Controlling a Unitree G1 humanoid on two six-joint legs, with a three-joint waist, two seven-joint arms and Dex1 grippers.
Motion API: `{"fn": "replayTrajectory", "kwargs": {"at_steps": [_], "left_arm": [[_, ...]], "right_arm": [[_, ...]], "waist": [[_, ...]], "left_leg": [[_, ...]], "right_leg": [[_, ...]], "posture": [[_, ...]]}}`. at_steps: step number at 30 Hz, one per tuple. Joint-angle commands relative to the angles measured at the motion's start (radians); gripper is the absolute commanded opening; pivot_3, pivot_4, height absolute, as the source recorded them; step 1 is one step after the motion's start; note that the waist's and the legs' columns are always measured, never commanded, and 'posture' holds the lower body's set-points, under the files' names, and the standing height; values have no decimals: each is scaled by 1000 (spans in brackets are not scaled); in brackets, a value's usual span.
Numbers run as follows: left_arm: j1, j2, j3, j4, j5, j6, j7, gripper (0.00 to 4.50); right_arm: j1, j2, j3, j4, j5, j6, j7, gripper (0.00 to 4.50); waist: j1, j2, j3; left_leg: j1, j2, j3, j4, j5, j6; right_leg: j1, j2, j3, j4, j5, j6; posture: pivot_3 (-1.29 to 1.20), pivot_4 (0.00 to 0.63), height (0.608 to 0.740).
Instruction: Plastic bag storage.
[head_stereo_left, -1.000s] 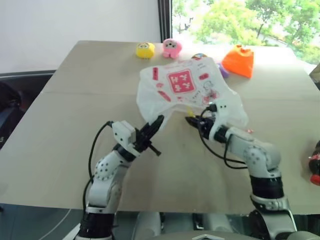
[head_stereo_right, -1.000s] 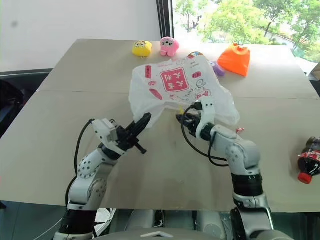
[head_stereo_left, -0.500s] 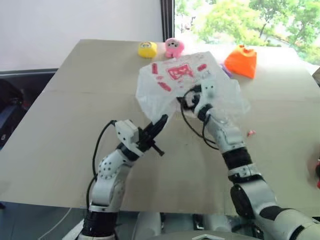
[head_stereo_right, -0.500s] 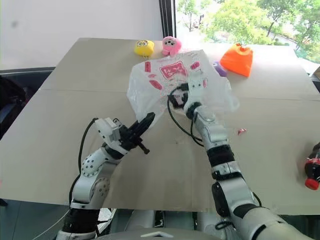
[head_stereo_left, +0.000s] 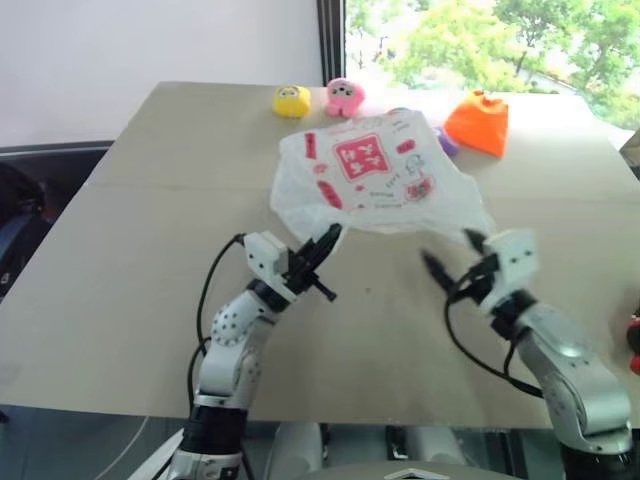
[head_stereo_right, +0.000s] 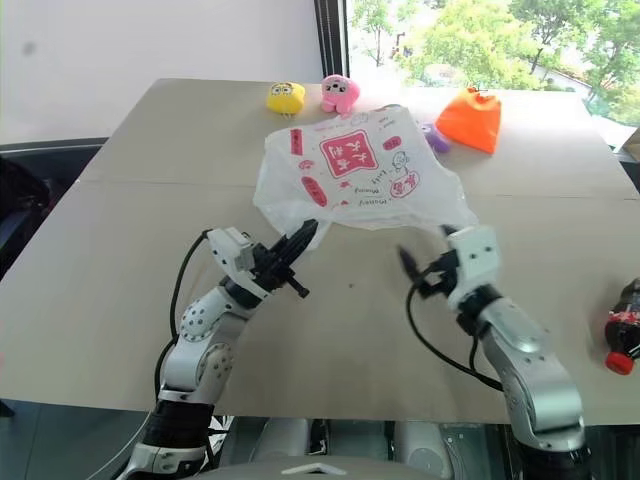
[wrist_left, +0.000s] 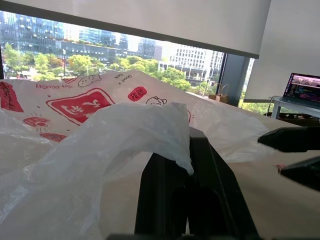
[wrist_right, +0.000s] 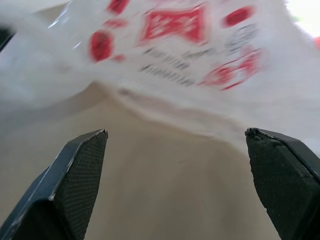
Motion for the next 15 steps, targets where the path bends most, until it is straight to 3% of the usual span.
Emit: {"fn": "replayTrajectory", "kwargs": {"at_steps": [1,6,15], "left_arm": [[8,-9,-21,0,4,-13,-14,0],[30,-21,-34,-10,8,-8,-10,0],[87,-19,-52,-54,25,-11,5,0]], "right_arm": [[26,8,-246,-92,-181,-34,-234,4462],[53,79,-376,-158,-198,143,-333,4462],[32,162,-457,-219,-266,500,-436,4462]], "waist": [[3,0,0],[-2,0,0],[-2,4,-3]], "left_leg": [[0,0,0,0,0,0],[0,0,1,-1,1,-1],[1,0,1,-1,1,-2]], "right_leg": [[0,0,0,0,0,0],[0,1,0,0,0,0],[0,1,4,0,0,0]], "posture": [[0,150,740],[0,150,740],[0,150,740]]}}
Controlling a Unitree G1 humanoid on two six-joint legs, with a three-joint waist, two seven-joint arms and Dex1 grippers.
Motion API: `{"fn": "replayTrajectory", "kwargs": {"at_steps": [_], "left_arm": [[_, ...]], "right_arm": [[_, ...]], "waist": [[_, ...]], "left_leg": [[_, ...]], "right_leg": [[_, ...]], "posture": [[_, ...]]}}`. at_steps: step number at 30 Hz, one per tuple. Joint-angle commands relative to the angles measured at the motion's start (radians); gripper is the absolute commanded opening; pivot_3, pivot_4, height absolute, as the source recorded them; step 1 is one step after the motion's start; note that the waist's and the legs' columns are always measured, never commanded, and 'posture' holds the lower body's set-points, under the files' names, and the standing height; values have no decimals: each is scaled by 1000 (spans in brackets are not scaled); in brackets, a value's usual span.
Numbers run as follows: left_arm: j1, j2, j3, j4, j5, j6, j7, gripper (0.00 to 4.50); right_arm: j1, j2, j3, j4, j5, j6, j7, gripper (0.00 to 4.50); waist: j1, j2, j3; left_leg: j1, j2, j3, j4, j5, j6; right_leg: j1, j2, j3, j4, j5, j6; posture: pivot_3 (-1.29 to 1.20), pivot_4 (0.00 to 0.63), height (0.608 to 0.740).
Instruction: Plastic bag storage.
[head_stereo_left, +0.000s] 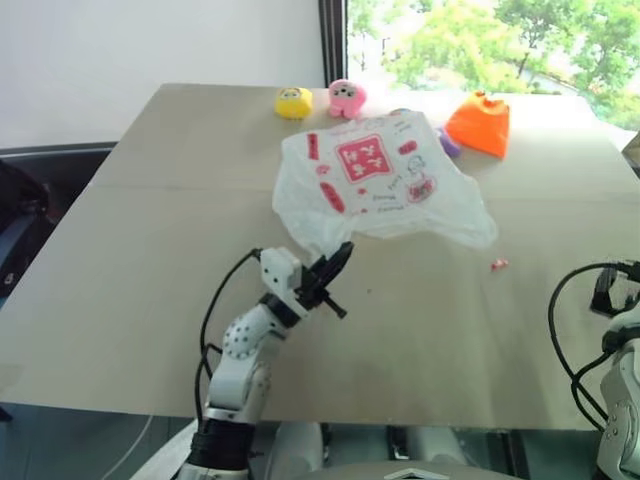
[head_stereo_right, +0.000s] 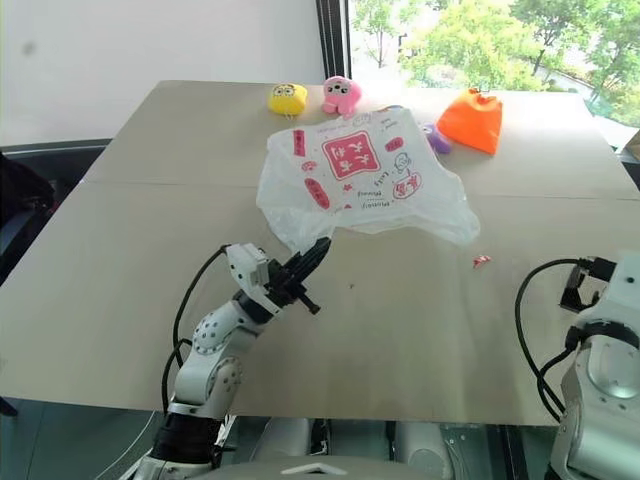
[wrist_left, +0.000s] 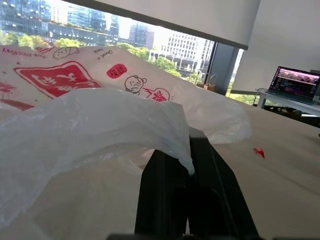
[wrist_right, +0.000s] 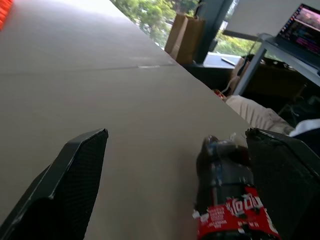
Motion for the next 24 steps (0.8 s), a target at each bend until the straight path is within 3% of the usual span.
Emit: {"fn": "replayTrajectory", "kwargs": {"at_steps": [1,9,24], "left_arm": [[14,0,-7,-51,4,-10,6,0],[20,12,4,-68,5,-7,15,0],[9,15,4,-69,13,-12,30,0]], "right_arm": [[-35,3,-60,-51,-26,137,-28,4462],[-117,2,-109,-35,-65,328,-35,4462],[-256,25,-279,87,-45,425,2,4462]], "waist": [[0,0,0],[-1,0,0],[-2,1,0]], "left_leg": [[0,0,0,0,0,0],[0,0,-1,0,0,0],[-1,0,-2,0,0,0]], "right_leg": [[0,0,0,0,0,0],[0,0,1,0,0,0],[0,0,1,0,0,0]], "posture": [[0,150,740],[0,150,740],[0,150,740]]}}
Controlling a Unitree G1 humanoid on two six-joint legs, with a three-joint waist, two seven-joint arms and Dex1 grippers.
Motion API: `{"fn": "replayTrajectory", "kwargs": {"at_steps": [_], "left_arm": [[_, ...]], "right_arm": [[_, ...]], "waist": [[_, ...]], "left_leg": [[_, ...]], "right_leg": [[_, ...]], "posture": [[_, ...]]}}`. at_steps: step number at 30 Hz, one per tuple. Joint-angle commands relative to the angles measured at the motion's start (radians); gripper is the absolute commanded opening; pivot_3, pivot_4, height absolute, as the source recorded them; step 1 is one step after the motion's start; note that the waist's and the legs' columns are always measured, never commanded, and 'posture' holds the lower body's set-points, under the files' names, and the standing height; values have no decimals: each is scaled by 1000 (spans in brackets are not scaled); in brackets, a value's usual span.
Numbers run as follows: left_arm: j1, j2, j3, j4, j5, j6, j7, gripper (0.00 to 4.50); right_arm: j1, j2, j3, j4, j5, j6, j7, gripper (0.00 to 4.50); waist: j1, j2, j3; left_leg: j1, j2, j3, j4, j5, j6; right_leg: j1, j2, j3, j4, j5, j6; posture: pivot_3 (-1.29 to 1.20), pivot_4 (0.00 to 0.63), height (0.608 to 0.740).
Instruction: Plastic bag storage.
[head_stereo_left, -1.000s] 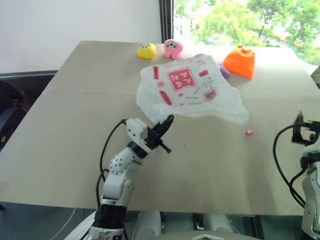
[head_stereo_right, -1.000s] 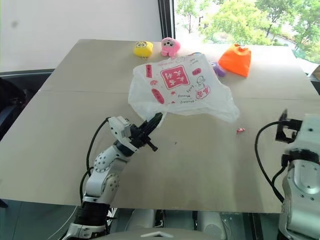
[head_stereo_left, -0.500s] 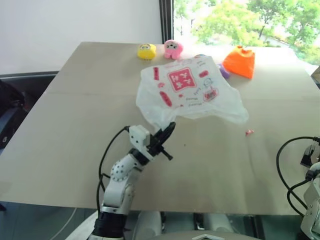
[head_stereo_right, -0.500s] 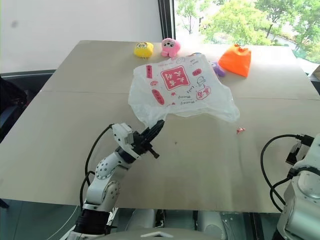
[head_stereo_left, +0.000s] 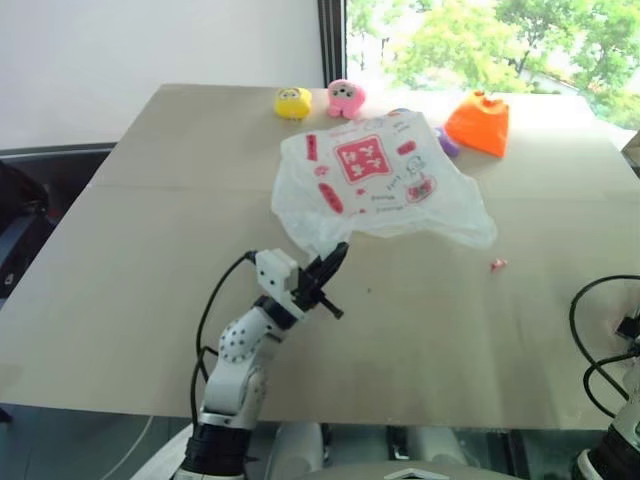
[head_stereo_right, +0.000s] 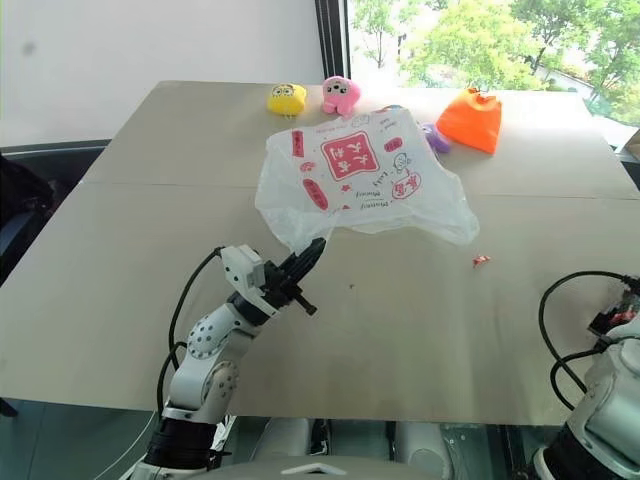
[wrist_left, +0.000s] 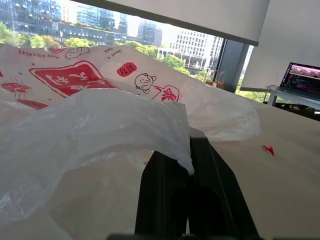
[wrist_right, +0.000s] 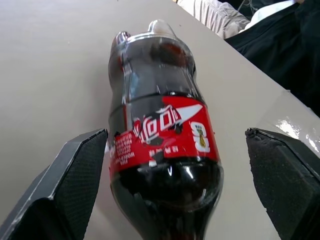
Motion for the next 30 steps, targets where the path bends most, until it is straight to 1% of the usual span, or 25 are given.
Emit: {"fn": "replayTrajectory", "kwargs": {"at_steps": [1,4,5,6,8,11,12,15,21,24,25,27,28,29,30], "left_arm": [[-5,1,2,-43,-3,-13,1,0],[-5,2,1,-41,-3,-13,0,0],[-5,2,1,-42,-3,-13,0,0],[-5,2,0,-42,-3,-12,0,0],[-4,1,-1,-42,-3,-12,0,0],[-3,2,1,-41,-4,-13,0,0],[-2,2,1,-40,-3,-14,0,0],[0,1,1,-40,-2,-15,2,0],[3,-2,-1,-40,1,-19,5,0],[6,-4,-2,-39,2,-21,5,0],[8,-4,-3,-39,3,-22,5,0],[11,-4,-4,-40,3,-23,4,0],[12,-4,-4,-40,3,-23,4,0],[13,-5,-4,-42,4,-23,4,0],[14,-5,-5,-43,4,-23,4,0]], "right_arm": [[-28,20,-41,-10,9,26,5,4223],[-42,36,-47,-9,13,46,11,3442],[-44,39,-48,-10,12,54,11,2872],[-47,41,-51,-12,11,60,10,2622],[-52,43,-57,-12,9,71,9,1920],[-51,40,-51,-8,9,66,15,463],[-52,39,-48,-5,12,59,20,89],[-71,46,-46,-2,16,67,21,89],[-64,57,-57,7,11,79,25,89],[-58,51,-62,6,14,88,38,839],[-58,50,-64,7,14,91,39,1211],[-65,55,-81,12,7,106,32,2340],[-68,59,-91,15,5,113,30,2670],[-68,61,-98,17,3,117,30,3260],[-68,60,-102,20,3,117,32,3644]], "waist": [[0,0,0],[0,-1,0],[0,-2,-1],[0,-4,-2],[0,-7,-4],[1,-9,-6],[1,-10,-6],[0,-11,-7],[0,-14,-8],[1,-15,-9],[1,-15,-9],[1,-15,-9],[1,-15,-10],[1,-15,-10],[0,-15,-9]], "left_leg": [[0,0,0,0,0,0],[0,0,0,0,0,0],[0,0,0,0,0,0],[0,0,0,0,0,0],[0,0,0,0,0,0],[0,0,-1,0,0,0],[0,0,-1,0,0,0],[0,0,0,0,0,0],[0,0,-1,0,0,0],[0,0,-1,0,0,0],[0,0,-1,0,0,1],[0,0,-1,0,-1,2],[0,0,-1,0,-1,2],[0,0,-1,0,-1,2],[0,0,-1,0,-1,2]], "right_leg": [[0,0,0,0,0,0],[0,0,0,-1,0,0],[0,0,0,-1,0,0],[0,0,0,0,0,0],[0,0,0,0,0,0],[0,0,0,-1,0,0],[0,0,0,-1,0,0],[0,0,0,-1,0,0],[0,0,0,-1,0,0],[0,0,-1,-1,0,0],[0,0,-1,-1,0,0],[0,0,-1,-1,0,0],[1,0,-1,-1,0,0],[0,0,-1,-1,0,0],[1,0,-1,-1,0,0]], "posture": [[0,150,740],[0,150,740],[0,150,740],[0,150,740],[0,150,740],[0,150,740],[0,150,740],[0,150,740],[0,150,740],[0,150,740],[0,150,740],[0,150,740],[0,150,740],[0,150,740],[0,150,740]]}}
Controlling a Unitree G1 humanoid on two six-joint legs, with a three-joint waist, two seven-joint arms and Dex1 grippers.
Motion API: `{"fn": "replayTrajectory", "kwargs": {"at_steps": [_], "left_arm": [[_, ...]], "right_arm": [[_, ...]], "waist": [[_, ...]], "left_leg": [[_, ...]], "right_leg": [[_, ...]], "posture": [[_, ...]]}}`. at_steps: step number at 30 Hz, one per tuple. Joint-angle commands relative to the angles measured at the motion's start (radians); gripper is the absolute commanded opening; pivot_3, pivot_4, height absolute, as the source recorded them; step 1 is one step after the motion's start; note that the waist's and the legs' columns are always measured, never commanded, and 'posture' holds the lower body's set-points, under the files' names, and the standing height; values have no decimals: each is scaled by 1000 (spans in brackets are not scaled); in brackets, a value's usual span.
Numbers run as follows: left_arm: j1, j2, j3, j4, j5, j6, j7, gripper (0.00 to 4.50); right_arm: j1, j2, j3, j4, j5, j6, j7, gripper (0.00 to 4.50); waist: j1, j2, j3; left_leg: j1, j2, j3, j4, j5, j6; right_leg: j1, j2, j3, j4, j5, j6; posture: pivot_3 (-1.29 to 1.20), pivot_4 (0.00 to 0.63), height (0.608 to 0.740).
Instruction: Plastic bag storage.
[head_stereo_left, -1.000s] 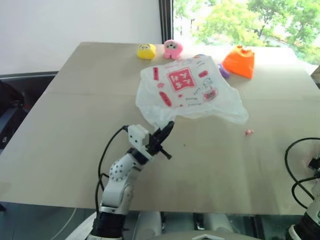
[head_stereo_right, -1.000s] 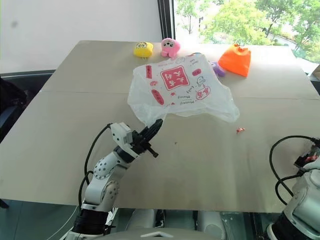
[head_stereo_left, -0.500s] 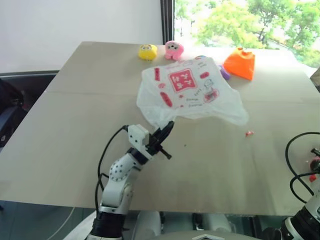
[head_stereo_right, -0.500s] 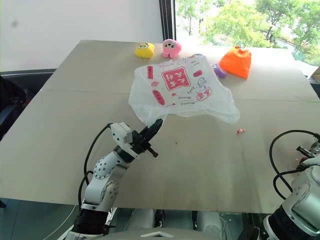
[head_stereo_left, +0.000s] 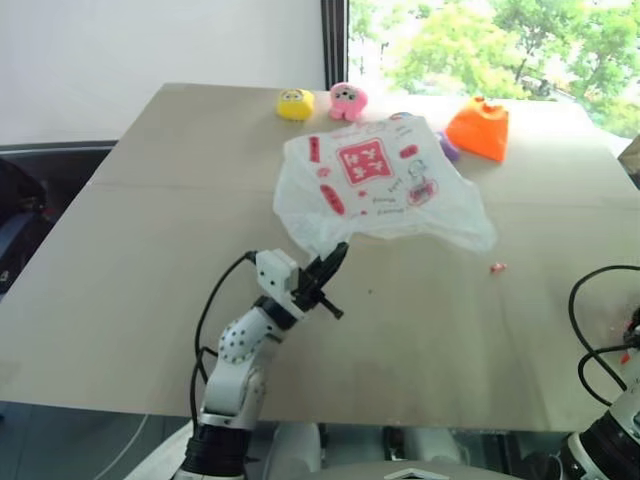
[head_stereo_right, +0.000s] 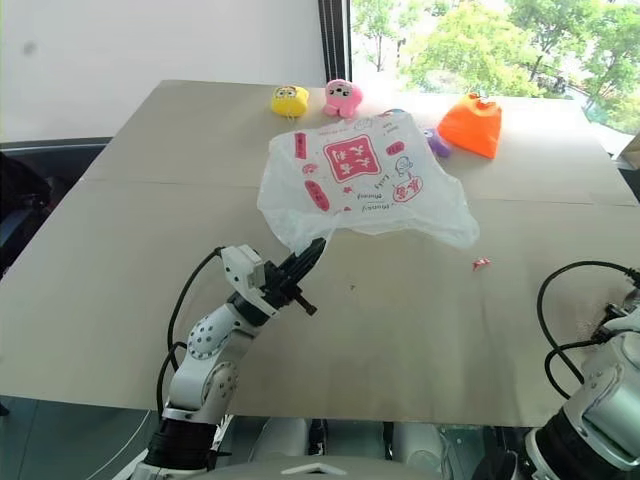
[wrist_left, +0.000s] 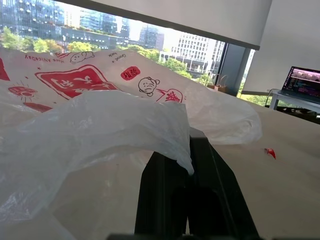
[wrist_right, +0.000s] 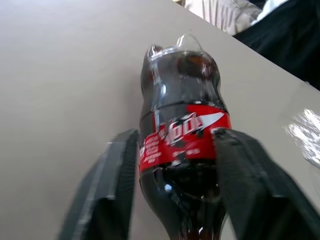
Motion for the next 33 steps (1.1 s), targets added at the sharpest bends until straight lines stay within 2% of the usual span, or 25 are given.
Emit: {"fn": "replayTrajectory", "kwargs": {"at_steps": [1,13,17,25,33], "left_arm": [[10,-3,-5,-44,0,-19,2,0],[8,-11,-10,-36,2,-21,1,0],[3,-12,-8,-30,1,-22,-1,0],[9,-10,-6,-34,3,-23,1,0],[7,-4,-1,-38,5,-21,4,0]], "right_arm": [[7,15,-32,35,3,48,9,3644],[-2,-12,-70,93,7,15,25,3644],[-7,4,-77,94,8,22,21,2865],[-42,41,-91,106,36,34,39,2837],[-79,69,54,69,184,-50,196,2837]], "waist": [[-2,1,0],[-6,0,-1],[-6,-1,-2],[-7,-2,-2],[-54,-2,-2]], "left_leg": [[0,0,0,0,0,0],[1,0,2,0,-1,2],[1,0,2,0,-2,3],[1,0,1,0,-2,3],[2,2,4,0,-2,3]], "right_leg": [[0,0,0,0,0,0],[0,0,2,0,0,0],[0,0,2,0,0,0],[0,0,1,0,0,0],[0,2,3,0,0,0]], "posture": [[0,150,740],[0,150,740],[0,150,740],[0,150,740],[0,150,740]]}}
